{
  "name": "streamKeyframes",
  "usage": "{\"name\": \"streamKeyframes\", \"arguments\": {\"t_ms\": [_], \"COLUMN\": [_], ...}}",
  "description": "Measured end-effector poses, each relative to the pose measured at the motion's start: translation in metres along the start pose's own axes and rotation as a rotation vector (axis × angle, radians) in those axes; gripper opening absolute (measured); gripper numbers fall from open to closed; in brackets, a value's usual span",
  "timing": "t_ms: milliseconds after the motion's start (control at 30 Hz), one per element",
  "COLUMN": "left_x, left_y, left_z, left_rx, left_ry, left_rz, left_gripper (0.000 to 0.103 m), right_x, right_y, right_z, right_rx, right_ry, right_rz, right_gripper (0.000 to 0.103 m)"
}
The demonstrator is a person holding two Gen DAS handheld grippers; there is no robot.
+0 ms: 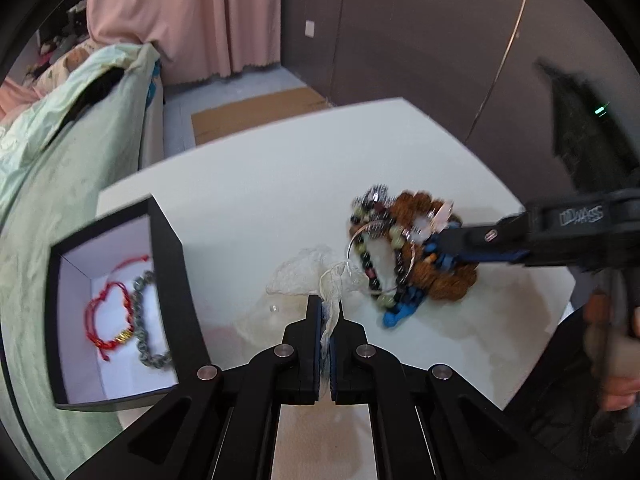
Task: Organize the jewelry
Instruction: 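Grasp the white organza pouch with the left gripper, then carry the pouch into the box with the left gripper while the right gripper lifts the blue charm bracelet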
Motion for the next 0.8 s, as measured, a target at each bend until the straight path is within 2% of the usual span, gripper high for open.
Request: {"name": "streamKeyframes", "arguments": {"t_ms": [100, 467, 600, 800], "left_x": [0.003, 0.003, -0.003, -0.017], "left_y": [0.012, 0.046, 0.064, 0.09], "left_z": [-0.004, -0.015, -0.022, -0.03], "left_rx": [0.026, 0.098, 0.133, 0.182], "left_ry": [-0.007, 0.002, 0.011, 0.026], "left_rz": [0.01, 0.023, 0.014, -0.004], "left_gripper": [0.002, 0.002, 0.002, 0.002], "right_x": [0.004, 0.001, -0.002, -0.016], "right_y": [-0.002, -0.003, 0.004, 0.04], "right_z": [0.0, -0.005, -0.009, -0.016], "right_rx": [0.004, 0.018, 0.059, 0.143], "right_ry": [-0.015, -0.004, 0.038, 0.036], "right_rz": [0.014, 0.052, 0.098, 0.025], "right_gripper": [0.029, 0.028, 0.023, 0.022]}}
Point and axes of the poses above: each gripper's, at about its wrist camera, not at the fingertips, and y roughly against the way its jaws point, x to its right, z to its underside, the point moved 10 cm from there along -y, roughly the way its jaws point, and after that the axes turned 1 degree about x, right-handed, at the moved point
